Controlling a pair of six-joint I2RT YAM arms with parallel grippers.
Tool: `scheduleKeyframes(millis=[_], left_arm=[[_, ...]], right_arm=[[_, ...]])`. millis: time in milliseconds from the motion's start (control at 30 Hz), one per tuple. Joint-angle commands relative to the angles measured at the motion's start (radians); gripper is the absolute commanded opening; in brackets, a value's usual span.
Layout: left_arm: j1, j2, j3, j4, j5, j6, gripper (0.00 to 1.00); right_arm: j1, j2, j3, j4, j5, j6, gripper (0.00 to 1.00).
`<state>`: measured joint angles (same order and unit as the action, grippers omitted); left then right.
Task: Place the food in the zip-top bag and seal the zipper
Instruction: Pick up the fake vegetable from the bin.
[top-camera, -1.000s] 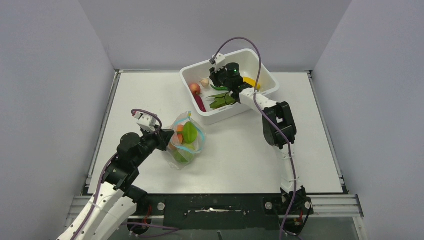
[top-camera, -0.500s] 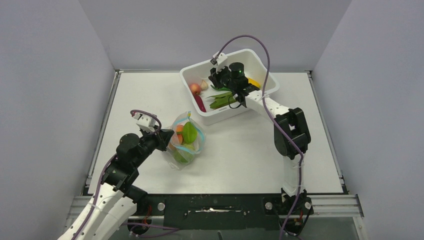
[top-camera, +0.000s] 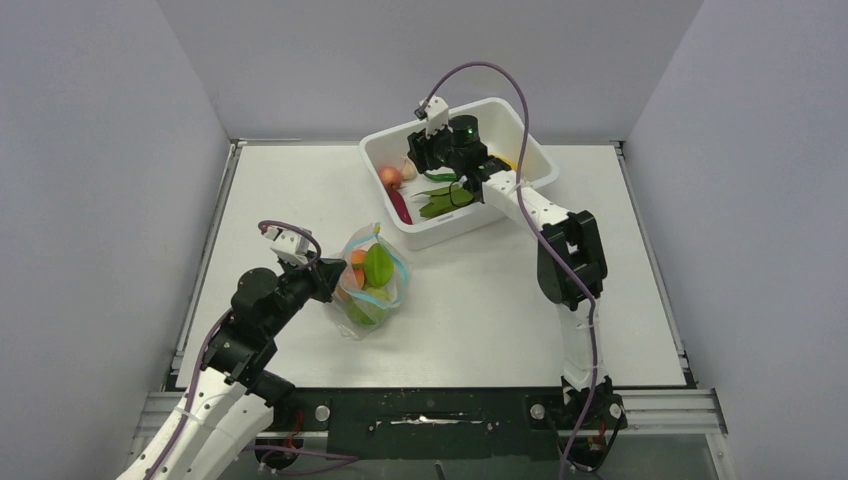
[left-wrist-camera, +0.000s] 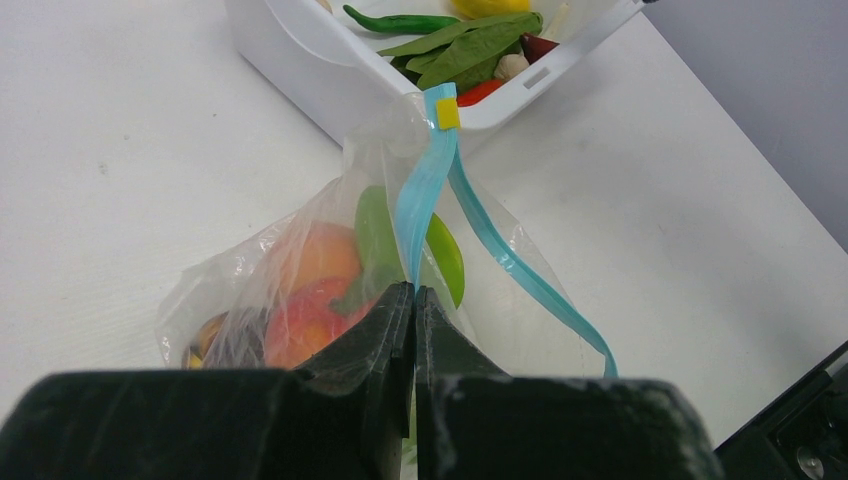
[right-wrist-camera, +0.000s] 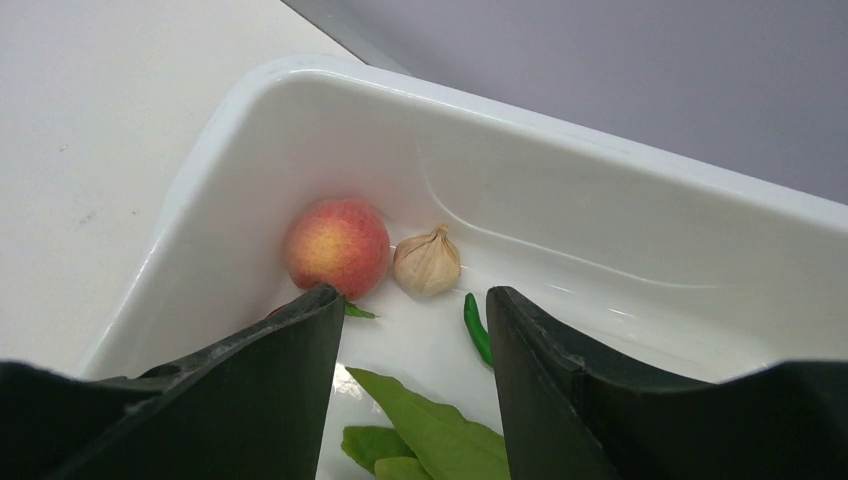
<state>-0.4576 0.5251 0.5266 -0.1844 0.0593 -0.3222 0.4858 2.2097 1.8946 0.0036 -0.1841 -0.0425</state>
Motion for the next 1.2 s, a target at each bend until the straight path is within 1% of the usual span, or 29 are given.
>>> scheduleKeyframes(millis=[0,167,333,400,600,700,767,833,1033,1167], left_arm=[[-0.006,-0.003,0.019,0.031,-0.01,-0.002,0.0],[-0.006,0.004,0.017,0.036,-0.007,-0.002,0.0],[-0.005,0.024,0.018,0.04,0.002,0.0,0.0],[-0.006,0.028,0.019,0.04,0.007,0.0,0.0],[-0.007,0.021,0.017,0.04,0.011,-0.003,0.0],[-0.009,0.019,0.013,0.047,0.01,-0.004,0.0],[-0.009,0.021,0.015,0.045,0.008,-0.003,0.0],[-0.01,0.022,0.017,0.041,0.009,-0.003,0.0],[-0.01,0.015,0.012,0.046,0.005,-0.003,0.0],[-0.01,0.022,0.015,0.044,0.007,-0.003,0.0]], right_arm=[[0.001,0.07,0.112,-0.068,0.003,0.027,0.57],[-0.003,0.196,0.253,-0.081,0.009,0.025,0.59],[-0.008,0.316,0.368,-0.039,0.011,0.03,0.6],[-0.01,0.365,0.414,-0.028,0.039,0.033,0.61],[-0.015,0.456,0.461,0.034,0.023,0.072,0.61],[-0.016,0.505,0.511,0.028,0.039,0.086,0.61],[-0.017,0.534,0.541,0.008,0.051,0.092,0.59],[-0.022,0.544,0.534,0.005,0.06,0.094,0.56],[-0.029,0.504,0.475,0.028,0.051,0.088,0.39],[-0.029,0.453,0.416,0.067,0.046,0.082,0.35]])
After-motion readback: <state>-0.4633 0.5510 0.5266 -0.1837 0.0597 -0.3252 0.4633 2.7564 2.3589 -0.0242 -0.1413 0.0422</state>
